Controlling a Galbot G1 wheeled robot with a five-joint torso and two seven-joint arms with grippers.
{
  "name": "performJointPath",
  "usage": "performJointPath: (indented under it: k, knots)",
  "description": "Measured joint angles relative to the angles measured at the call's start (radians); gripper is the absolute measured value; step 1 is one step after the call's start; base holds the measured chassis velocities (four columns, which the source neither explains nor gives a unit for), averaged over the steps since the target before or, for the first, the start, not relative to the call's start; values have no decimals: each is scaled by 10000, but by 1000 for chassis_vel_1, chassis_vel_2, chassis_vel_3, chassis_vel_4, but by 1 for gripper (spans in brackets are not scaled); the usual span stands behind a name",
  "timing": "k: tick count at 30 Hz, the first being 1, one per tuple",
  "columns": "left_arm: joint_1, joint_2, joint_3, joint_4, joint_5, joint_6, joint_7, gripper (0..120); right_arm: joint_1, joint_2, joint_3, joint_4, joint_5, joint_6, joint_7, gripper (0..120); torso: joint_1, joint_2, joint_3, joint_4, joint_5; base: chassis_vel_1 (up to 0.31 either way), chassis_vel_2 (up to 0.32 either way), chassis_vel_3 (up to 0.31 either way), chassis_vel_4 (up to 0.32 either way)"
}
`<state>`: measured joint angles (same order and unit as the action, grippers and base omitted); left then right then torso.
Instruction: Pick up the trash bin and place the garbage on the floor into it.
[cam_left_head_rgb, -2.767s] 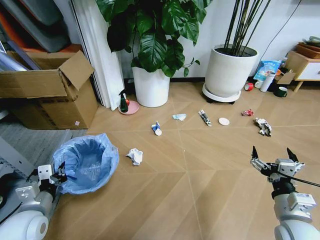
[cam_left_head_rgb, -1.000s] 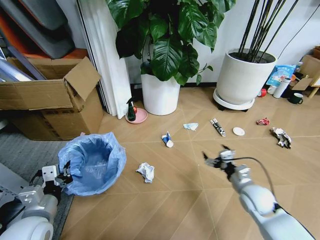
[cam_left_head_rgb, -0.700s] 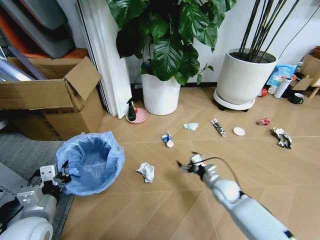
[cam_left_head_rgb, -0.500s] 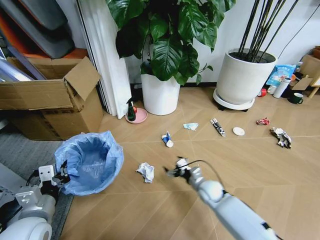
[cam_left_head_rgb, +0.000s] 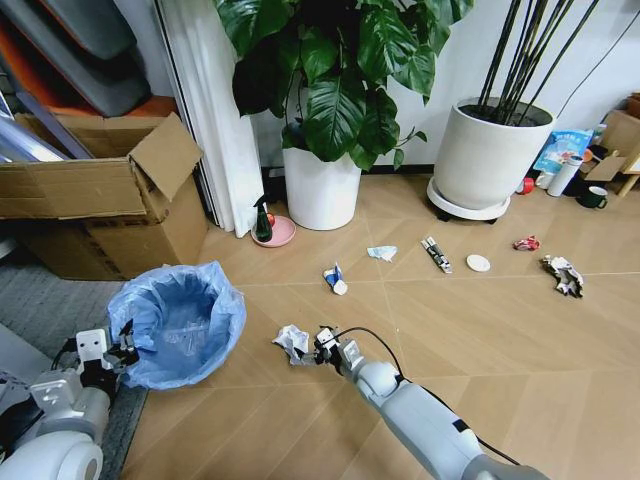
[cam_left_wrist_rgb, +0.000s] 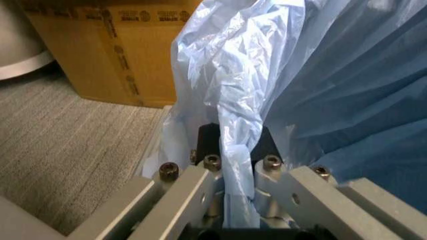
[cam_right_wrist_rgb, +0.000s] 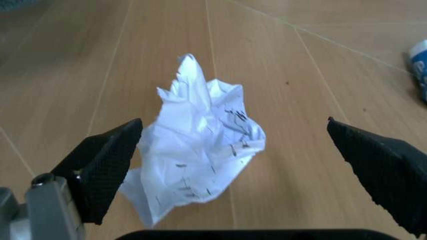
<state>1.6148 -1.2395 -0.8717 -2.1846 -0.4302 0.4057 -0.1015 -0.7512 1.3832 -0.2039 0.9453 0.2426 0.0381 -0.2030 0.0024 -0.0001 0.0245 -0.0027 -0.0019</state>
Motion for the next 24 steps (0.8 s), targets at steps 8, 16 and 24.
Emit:
performJointPath:
  k: [8,16,24]
  knots:
    - [9,23,47,14,13,18,3,0,181,456,104,-603,29,86,-152,100,0,0,0,1,-1,0,0,0,0]
    - [-5,36,142,56,21,34,-39,0,214,715,323,-1134,-15,117,-331,98,0,1,0,0,-2,0,0,0,0]
    - [36,62,185,54,16,43,-106,0,309,999,510,-1556,-209,337,-489,68,0,1,0,0,-1,0,0,0,0]
